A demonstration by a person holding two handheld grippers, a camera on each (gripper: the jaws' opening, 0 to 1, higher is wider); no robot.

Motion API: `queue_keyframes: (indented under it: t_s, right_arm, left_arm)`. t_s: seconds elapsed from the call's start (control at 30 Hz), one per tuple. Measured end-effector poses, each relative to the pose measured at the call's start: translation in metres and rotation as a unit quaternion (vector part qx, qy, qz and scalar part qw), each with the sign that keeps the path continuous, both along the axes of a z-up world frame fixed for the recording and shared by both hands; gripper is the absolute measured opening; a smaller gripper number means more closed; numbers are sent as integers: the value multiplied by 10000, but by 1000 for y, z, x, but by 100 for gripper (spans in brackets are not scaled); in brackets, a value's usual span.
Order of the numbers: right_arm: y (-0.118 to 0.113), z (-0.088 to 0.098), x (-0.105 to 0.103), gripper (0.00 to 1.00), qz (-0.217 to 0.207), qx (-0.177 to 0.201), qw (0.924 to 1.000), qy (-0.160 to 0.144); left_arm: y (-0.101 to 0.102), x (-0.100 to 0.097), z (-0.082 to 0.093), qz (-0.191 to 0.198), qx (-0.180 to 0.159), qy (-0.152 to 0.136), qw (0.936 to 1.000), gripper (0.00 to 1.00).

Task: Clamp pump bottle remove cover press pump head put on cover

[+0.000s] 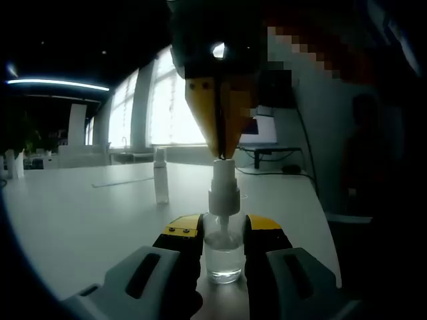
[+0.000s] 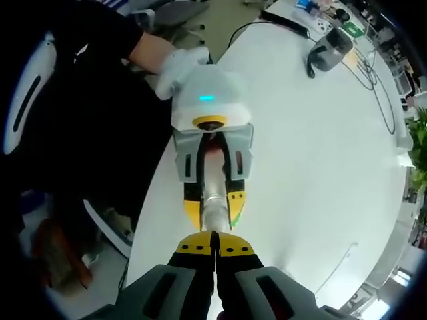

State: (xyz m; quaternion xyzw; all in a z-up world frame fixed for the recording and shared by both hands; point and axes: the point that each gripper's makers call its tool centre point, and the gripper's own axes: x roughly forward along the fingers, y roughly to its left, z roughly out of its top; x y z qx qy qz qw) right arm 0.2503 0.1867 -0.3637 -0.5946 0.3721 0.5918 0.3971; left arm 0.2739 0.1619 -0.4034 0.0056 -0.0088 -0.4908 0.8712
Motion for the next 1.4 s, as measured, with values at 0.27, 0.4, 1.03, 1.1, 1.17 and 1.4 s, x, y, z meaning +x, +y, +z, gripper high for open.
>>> queue_keyframes:
  t_s: [0.27,0.4,1.03,1.1,1.17,1.4]
  right_arm:
    - [1,0,-1,0,-25,28,10000,44]
    - [1,0,-1,0,-13,33,10000,50]
    - [0,0,-1,0,5,36,10000,36]
    - [0,0,-1,0,4,41,10000,39]
    - [0,0,-1,0,-2,48,10000,45]
    - [0,0,-1,0,16,39,10000,46]
  left_arm:
    - [0,-1,0,7,-1,-1,10000,15]
    - [0,-1,0,4,-4,3,10000,15]
    - [-3,-4,1,5,-3,3,10000,15]
    - [-2,-3,1,4,-5,5,10000,15]
    - [-2,-3,1,4,-6,8,10000,15]
    - [-2,-3,1,-10,-16,25,10000,15]
